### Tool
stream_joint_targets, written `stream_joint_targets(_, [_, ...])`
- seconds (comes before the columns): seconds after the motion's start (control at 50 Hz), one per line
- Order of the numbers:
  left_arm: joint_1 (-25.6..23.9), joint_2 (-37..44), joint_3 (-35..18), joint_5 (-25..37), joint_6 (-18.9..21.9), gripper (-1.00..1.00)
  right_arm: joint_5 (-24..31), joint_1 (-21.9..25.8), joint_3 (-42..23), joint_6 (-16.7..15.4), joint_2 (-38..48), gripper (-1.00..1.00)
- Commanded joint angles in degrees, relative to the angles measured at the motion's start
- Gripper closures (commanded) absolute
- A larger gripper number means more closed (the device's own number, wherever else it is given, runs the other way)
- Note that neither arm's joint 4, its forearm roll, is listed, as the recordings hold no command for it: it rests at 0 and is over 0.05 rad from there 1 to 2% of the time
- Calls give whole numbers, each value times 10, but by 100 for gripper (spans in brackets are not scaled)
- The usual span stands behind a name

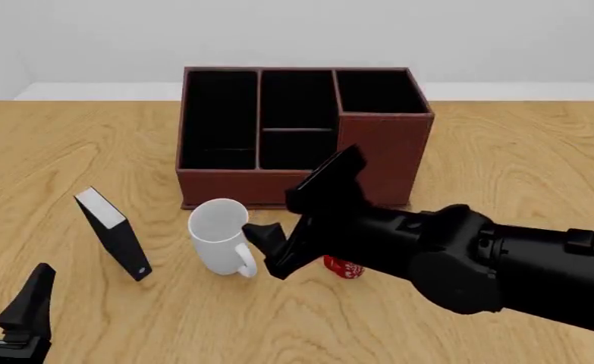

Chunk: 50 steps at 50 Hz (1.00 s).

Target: Pick up the white mug and place it to the right of the caddy.

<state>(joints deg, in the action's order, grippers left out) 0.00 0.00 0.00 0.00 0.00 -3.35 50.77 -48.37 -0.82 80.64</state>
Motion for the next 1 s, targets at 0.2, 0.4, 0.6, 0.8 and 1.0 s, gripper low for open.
stream_joint_targets(0.2, [0,0,0,0,0,-100,-22,-10,-2,20,38,-100])
stream_joint_targets(0.4, [0,0,0,0,0,-100,-27,-9,-7,22,68,-100])
stream_joint_targets(0.6, [0,0,0,0,0,-100,-32,-6,-8,19,88,-100])
stream_joint_targets(0.8, [0,0,0,0,0,-100,-33,-2,-24,25,113,-100])
stream_joint_targets(1.0, [0,0,0,0,0,-100,-32,4,-46,27,146,-100])
